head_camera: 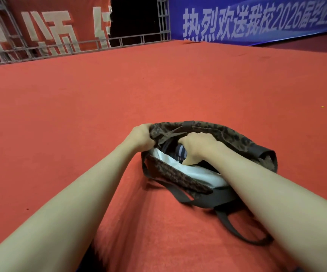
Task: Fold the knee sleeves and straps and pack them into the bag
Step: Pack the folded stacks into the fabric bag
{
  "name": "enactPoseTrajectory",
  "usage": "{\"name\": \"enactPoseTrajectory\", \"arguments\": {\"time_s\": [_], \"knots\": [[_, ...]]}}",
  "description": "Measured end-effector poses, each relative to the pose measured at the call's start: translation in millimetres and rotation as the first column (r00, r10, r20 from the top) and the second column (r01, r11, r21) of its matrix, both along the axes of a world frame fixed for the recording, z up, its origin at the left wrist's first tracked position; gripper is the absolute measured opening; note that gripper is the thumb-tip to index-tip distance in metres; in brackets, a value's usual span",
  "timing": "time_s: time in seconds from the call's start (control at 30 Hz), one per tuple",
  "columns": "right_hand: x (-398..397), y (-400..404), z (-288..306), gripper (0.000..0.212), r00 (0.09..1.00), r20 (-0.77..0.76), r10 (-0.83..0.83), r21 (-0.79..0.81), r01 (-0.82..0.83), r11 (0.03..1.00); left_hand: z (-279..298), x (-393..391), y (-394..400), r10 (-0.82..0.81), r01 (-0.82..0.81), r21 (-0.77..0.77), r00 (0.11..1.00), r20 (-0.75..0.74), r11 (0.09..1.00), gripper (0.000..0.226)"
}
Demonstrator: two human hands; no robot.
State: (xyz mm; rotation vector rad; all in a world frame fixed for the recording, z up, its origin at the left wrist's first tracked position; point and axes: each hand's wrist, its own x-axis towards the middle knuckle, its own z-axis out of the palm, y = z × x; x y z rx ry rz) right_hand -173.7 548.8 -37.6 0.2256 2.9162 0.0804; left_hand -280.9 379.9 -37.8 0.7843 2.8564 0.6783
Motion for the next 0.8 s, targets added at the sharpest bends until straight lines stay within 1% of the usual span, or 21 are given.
{"name": "enactPoseTrajectory", "arguments": {"time_s": [0.03, 0.07, 0.13, 0.17, 0.2, 0.27, 0.3, 0.33, 0.37, 0.4, 0.5, 0.53, 0.6, 0.67, 0.73, 0.8], "knots": [[0, -1, -1, 0.045, 0.999, 0.035, -0.036, 0.044, 0.034, 0.998, -2, -1, 2, 0.015, -0.015, -0.005, 1.0, -0.015, 1.0, 0.021], [0, -3, -4, 0.041, 0.996, 0.07, -0.064, 0.067, 0.06, 0.996, -4, 0, 4, 0.024, -0.024, -0.01, 0.999, -0.032, 1.0, 0.023], [-2, -3, -15, 0.032, 0.994, 0.095, -0.058, 0.03, 0.055, 0.998, -9, 2, 10, 0.03, -0.032, -0.018, 0.998, -0.061, 0.999, 0.023], [-2, 0, -20, 0.029, 0.997, 0.062, -0.04, -0.022, 0.041, 0.999, -11, 2, 13, 0.023, -0.024, -0.024, 0.998, -0.06, 0.999, 0.024], [-2, 4, -24, 0.025, 1.0, 0.004, -0.031, -0.089, 0.031, 0.996, -13, 1, 15, 0.004, -0.006, -0.037, 0.999, -0.044, 0.999, 0.031], [1, 13, -30, 0.02, 0.993, -0.112, -0.029, -0.196, 0.007, 0.981, -16, 0, 18, -0.032, 0.036, -0.089, 0.999, 0.04, 0.995, 0.057], [3, 16, -33, 0.019, 0.989, -0.146, -0.028, -0.208, -0.003, 0.978, -17, -1, 19, -0.048, 0.057, -0.102, 0.995, 0.091, 0.993, 0.068], [4, 18, -36, 0.02, 0.987, -0.16, -0.024, -0.204, -0.009, 0.979, -19, -2, 21, -0.06, 0.075, -0.109, 0.99, 0.129, 0.991, 0.076], [4, 19, -37, 0.026, 0.988, -0.151, -0.024, -0.201, -0.007, 0.979, -21, -3, 22, -0.066, 0.083, -0.118, 0.988, 0.142, 0.989, 0.08], [4, 19, -35, 0.038, 0.992, -0.12, -0.031, -0.203, 0.006, 0.979, -24, -3, 23, -0.065, 0.081, -0.128, 0.989, 0.129, 0.988, 0.083], [5, 20, -21, 0.088, 0.99, 0.071, -0.123, -0.182, 0.134, 0.974, -33, -2, 25, -0.048, 0.054, -0.132, 0.998, 0.05, 0.99, 0.084], [5, 20, -19, 0.096, 0.982, 0.107, -0.153, -0.171, 0.169, 0.971, -34, -1, 25, -0.041, 0.044, -0.136, 0.999, 0.024, 0.99, 0.083], [7, 19, -25, 0.097, 0.98, 0.098, -0.17, -0.168, 0.185, 0.968, -36, 2, 25, -0.008, 0.007, -0.137, 1.0, -0.007, 0.991, 0.074], [10, 15, -40, 0.09, 0.987, 0.03, -0.155, -0.159, 0.158, 0.974, -38, 6, 29, 0.023, -0.028, -0.128, 0.999, -0.044, 0.991, 0.063], [12, 9, -49, 0.084, 0.987, -0.008, -0.161, -0.143, 0.158, 0.977, -39, 12, 31, 0.034, -0.044, -0.116, 0.996, -0.085, 0.992, 0.058], [12, 6, -51, 0.083, 0.983, -0.017, -0.183, -0.153, 0.178, 0.972, -40, 15, 31, 0.045, -0.053, -0.103, 0.996, -0.079, 0.993, 0.054]]}}
